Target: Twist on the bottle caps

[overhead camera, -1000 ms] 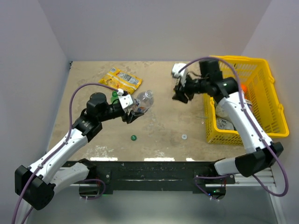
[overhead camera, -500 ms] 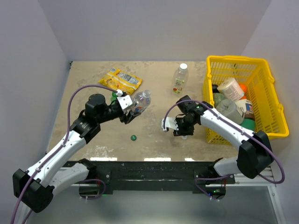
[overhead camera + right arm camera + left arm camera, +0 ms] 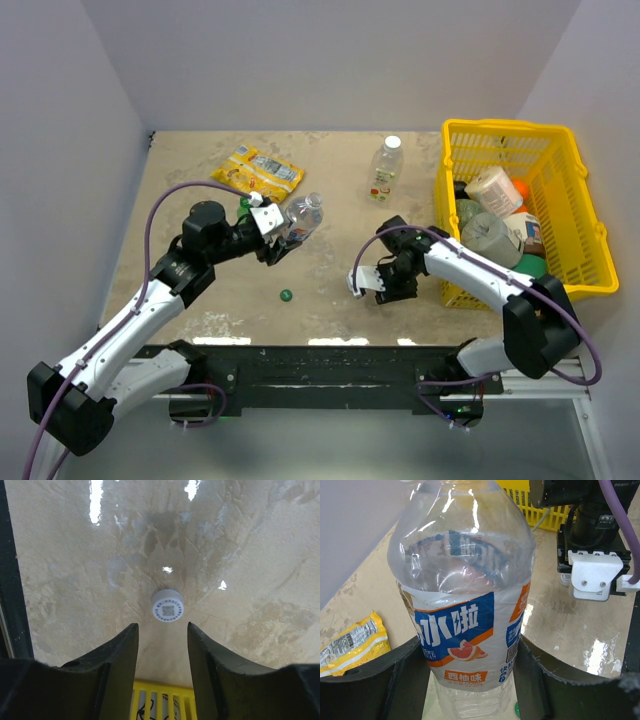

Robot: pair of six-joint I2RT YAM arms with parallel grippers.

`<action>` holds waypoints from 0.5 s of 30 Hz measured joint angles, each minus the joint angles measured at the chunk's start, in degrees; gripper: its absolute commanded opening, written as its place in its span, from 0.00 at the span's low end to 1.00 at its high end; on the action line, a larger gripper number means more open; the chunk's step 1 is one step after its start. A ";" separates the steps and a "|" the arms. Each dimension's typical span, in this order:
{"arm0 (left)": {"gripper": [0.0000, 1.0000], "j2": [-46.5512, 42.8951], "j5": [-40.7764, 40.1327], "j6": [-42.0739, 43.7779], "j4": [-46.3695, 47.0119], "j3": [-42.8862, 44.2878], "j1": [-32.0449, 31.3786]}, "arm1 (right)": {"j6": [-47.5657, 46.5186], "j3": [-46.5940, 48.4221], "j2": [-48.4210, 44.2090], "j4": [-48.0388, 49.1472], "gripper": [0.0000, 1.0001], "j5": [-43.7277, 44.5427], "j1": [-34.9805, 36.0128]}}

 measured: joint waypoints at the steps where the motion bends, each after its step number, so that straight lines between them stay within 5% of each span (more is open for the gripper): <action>1: 0.00 0.00 0.02 0.00 0.04 0.00 0.04 | -0.33 -0.39 -0.13 0.07 0.46 -0.07 0.00; 15: 0.00 0.00 0.11 -0.48 0.96 0.00 0.83 | -1.11 -1.51 2.47 3.91 0.48 -1.33 -1.81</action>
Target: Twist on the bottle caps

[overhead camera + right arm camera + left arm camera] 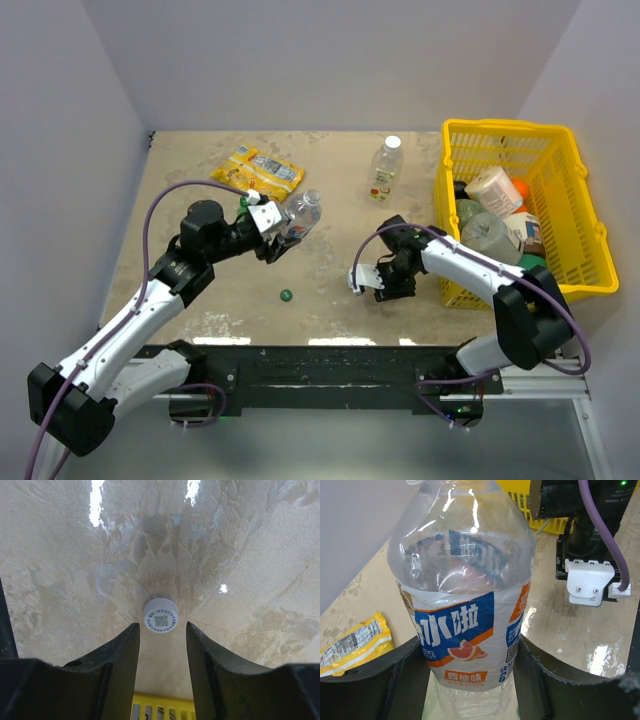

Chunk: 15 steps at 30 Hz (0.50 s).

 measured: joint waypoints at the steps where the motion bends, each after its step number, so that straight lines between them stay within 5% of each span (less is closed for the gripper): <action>1: 0.00 0.00 0.02 0.00 0.00 0.00 0.00 | -0.07 0.00 0.39 0.04 0.49 0.00 -0.15; 15: 0.00 0.00 0.28 -0.11 0.02 0.00 0.31 | -2.36 -0.55 1.70 1.20 0.49 0.02 -0.85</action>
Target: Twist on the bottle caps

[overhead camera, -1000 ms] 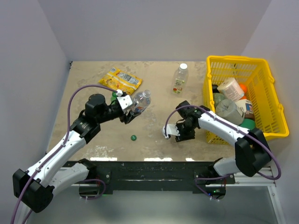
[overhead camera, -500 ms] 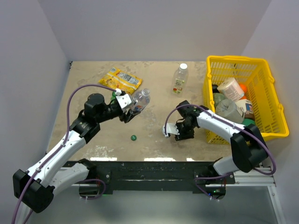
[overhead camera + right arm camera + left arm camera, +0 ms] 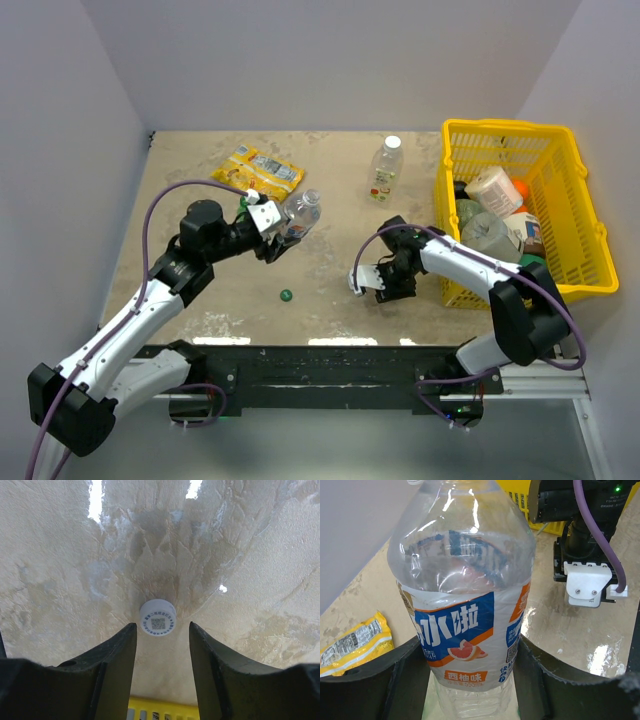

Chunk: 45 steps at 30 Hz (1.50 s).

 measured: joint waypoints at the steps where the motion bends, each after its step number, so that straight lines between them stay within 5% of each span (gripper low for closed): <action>1: 0.00 0.00 0.02 -0.02 0.02 0.00 0.04 | -0.11 -0.26 0.00 0.44 0.49 0.02 0.00; 39: 0.00 0.94 0.61 -1.09 2.73 -0.33 0.52 | -1.51 -2.60 1.20 3.23 0.43 0.52 0.00; 45: 0.00 0.94 0.72 -1.33 2.89 -0.74 0.52 | -1.49 -2.71 1.40 3.30 0.36 0.59 0.00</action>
